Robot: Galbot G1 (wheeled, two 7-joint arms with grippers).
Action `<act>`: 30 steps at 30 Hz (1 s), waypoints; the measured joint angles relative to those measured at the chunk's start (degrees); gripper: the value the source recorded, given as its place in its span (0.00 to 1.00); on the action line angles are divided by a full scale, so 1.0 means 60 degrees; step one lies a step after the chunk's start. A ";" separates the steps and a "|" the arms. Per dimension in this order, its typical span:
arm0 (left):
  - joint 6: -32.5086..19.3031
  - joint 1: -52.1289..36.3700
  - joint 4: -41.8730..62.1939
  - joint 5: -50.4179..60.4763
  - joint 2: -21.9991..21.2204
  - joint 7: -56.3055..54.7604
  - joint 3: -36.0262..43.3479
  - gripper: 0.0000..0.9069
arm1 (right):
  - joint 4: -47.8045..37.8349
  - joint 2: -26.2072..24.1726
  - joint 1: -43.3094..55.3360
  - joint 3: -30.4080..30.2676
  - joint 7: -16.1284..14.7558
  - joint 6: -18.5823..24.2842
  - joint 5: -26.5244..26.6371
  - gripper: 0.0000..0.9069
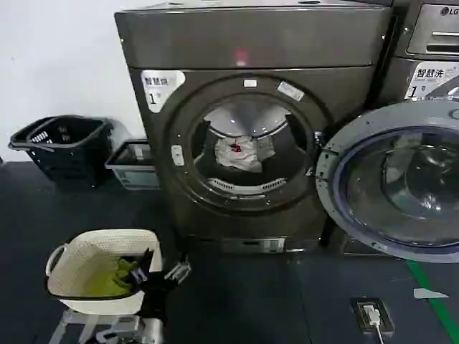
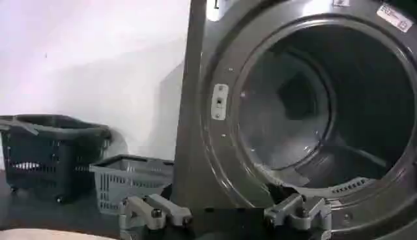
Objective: Grasp the clothes from the dryer.
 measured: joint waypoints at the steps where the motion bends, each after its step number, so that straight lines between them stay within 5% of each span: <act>1: 0.0003 -0.0001 -0.0015 0.0007 0.0000 0.0008 0.0001 1.00 | 0.0027 -0.0006 0.0007 -0.0004 -0.0008 0.0043 0.0066 1.00; 30: 0.0019 0.0199 -0.0333 0.0225 -0.0119 0.0048 0.0189 1.00 | 0.0218 -0.0019 -0.0076 0.0087 -0.0108 0.0422 0.0673 1.00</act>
